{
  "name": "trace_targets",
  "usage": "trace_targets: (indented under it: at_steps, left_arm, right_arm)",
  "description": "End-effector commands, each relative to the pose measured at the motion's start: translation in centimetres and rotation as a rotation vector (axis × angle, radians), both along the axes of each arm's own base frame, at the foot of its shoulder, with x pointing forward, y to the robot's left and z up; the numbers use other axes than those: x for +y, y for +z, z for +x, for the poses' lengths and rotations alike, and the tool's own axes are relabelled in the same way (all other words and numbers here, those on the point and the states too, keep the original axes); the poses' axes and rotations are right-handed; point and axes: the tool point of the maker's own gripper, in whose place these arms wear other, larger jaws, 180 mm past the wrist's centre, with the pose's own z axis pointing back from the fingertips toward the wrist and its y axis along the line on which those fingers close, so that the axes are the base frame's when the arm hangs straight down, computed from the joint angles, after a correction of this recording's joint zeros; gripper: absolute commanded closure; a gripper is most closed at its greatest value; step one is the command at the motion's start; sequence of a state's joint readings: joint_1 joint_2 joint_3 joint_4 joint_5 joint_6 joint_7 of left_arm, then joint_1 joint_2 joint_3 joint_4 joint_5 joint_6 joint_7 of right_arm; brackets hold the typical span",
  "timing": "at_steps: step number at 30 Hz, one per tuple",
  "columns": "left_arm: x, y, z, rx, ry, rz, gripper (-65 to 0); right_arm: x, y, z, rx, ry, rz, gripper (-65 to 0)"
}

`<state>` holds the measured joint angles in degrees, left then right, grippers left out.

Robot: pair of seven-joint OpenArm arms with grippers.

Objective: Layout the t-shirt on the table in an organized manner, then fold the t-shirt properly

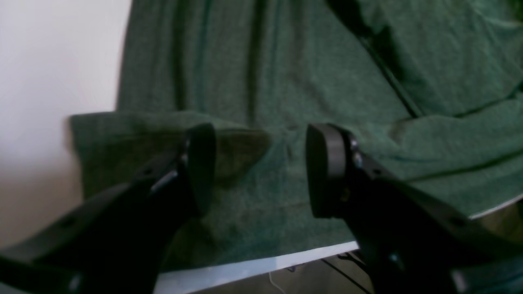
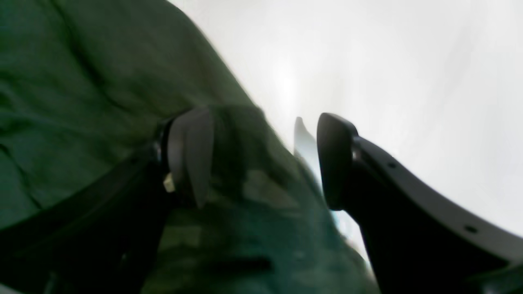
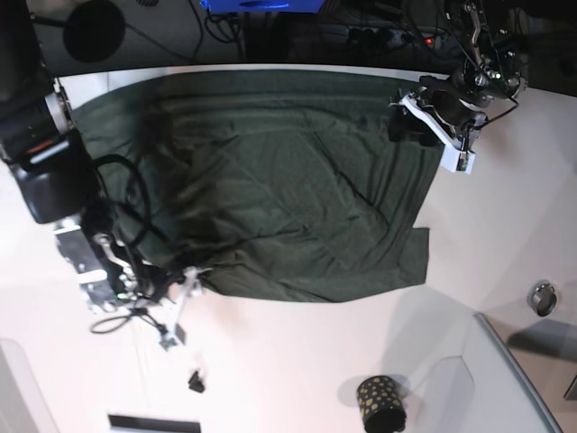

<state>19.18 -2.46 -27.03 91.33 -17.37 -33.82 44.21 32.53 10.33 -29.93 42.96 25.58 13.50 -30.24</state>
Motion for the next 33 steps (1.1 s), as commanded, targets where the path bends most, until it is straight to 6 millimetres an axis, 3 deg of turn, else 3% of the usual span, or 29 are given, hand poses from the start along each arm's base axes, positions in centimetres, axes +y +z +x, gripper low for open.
trace_targets:
  at_steps: [1, 5, 9, 16, 21, 23, 25, 27, 33]
  left_arm:
    - [0.3, 0.8, 0.7, -0.038, 0.001, 0.000, -32.7]
    - [0.3, 0.9, 0.7, -0.039, 0.001, 0.001, -32.7]
    - [0.3, 0.7, 0.2, -0.030, 0.000, 0.003, -32.7]
    - [1.0, 0.7, 0.1, -0.026, -0.006, 0.019, -32.7]
    - [1.0, 0.8, 0.2, -0.028, -0.006, 0.019, -32.7]
    - [1.0, 0.8, 0.2, -0.028, -0.006, 0.019, -32.7]
    - [1.0, 0.8, 0.2, -0.028, -0.006, 0.019, -32.7]
    - [1.0, 0.8, 0.2, -0.028, -0.006, 0.019, -32.7]
    - [1.0, 0.8, 0.2, -0.028, -0.006, 0.019, -32.7]
  right_arm:
    - [0.4, 1.9, 2.1, -0.058, -0.003, 0.023, -37.7]
    - [1.1, 0.8, 2.9, -0.044, -0.046, 0.044, -37.7]
    - [-0.6, -0.6, 3.5, -0.072, -0.118, 0.055, -37.7]
    - [-1.1, -1.2, 3.2, -0.072, -0.131, 0.052, -37.7]
    - [-0.4, -1.7, 2.7, -0.066, -0.086, 0.020, -36.9]
    - [-0.5, -2.1, 2.4, -0.066, -0.043, -0.031, -28.7]
    - [-0.5, -2.1, 2.3, -0.067, -0.035, -0.041, -11.6]
    - [-0.5, -2.1, 2.4, -0.069, -0.035, -0.041, -0.6]
    - [-0.5, -1.3, 3.0, -0.092, -0.028, -0.038, -0.2]
